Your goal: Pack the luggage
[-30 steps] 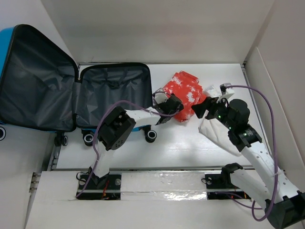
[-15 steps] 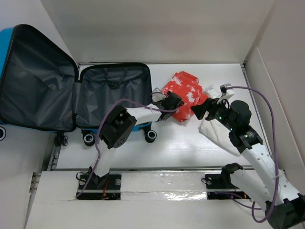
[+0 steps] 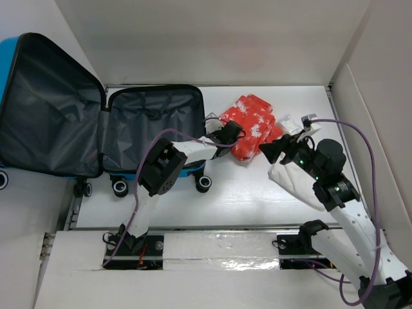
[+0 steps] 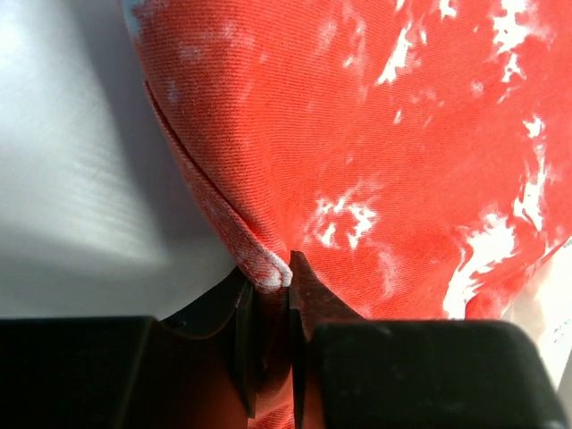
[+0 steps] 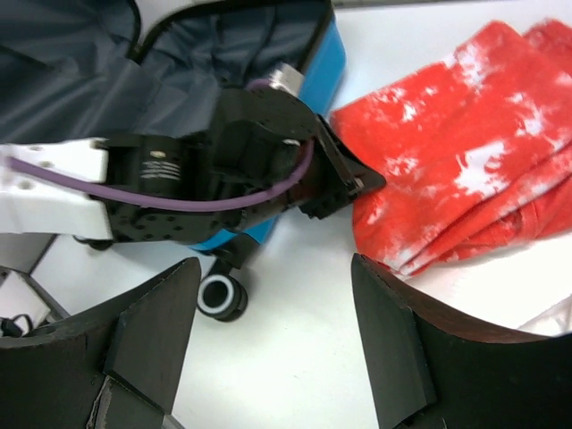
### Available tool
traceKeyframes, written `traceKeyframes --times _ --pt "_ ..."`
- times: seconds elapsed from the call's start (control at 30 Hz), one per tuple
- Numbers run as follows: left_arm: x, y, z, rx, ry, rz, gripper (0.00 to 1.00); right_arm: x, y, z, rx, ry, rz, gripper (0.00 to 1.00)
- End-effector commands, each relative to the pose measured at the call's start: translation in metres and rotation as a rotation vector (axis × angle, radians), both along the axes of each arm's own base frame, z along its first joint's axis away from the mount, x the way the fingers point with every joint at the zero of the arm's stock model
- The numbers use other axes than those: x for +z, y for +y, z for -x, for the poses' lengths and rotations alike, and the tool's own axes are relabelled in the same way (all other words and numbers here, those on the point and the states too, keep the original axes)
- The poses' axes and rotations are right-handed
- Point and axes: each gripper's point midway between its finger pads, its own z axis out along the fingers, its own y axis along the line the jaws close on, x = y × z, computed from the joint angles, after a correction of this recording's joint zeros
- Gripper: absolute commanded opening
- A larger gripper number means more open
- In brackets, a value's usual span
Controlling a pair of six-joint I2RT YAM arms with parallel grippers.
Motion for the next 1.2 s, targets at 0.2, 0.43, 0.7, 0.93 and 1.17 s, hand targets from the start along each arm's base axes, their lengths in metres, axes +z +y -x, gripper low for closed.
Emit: traceKeyframes --times 0.2,0.43,0.7,0.93,1.17 --pt "0.042 -0.02 -0.025 -0.254 -0.21 -0.069 0.0 0.061 -0.007 0.026 -0.002 -0.177 -0.09 0.73" --pt "0.173 -0.032 -0.062 -0.529 -0.388 -0.014 0.0 0.05 -0.004 0.014 -0.016 -0.152 -0.102 0.73" --pt "0.289 0.058 -0.087 -0.64 -0.53 -0.055 0.0 0.037 -0.003 -0.002 -0.044 -0.136 -0.097 0.74" --pt "0.248 0.179 -0.085 -0.511 -0.473 -0.075 0.0 0.015 0.013 -0.013 0.022 -0.09 -0.107 0.74" --pt "0.165 0.292 -0.052 -0.356 -0.361 -0.012 0.0 -0.009 0.015 -0.023 0.014 -0.036 -0.074 0.74"
